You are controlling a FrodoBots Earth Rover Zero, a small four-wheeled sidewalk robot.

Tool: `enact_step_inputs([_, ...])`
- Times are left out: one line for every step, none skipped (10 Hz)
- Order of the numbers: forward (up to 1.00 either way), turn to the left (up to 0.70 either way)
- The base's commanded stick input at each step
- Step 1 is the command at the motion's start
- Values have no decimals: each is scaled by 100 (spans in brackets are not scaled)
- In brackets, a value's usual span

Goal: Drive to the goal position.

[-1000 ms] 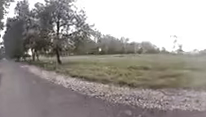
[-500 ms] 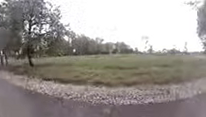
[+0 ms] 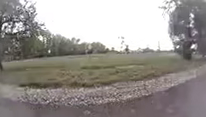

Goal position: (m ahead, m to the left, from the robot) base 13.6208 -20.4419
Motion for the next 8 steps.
enact_step_inputs([0, -70])
enact_step_inputs([0, -70])
enact_step_inputs([0, -70])
enact_step_inputs([0, -70])
enact_step_inputs([0, -70])
enact_step_inputs([0, -70])
enact_step_inputs([0, -70])
enact_step_inputs([0, -70])
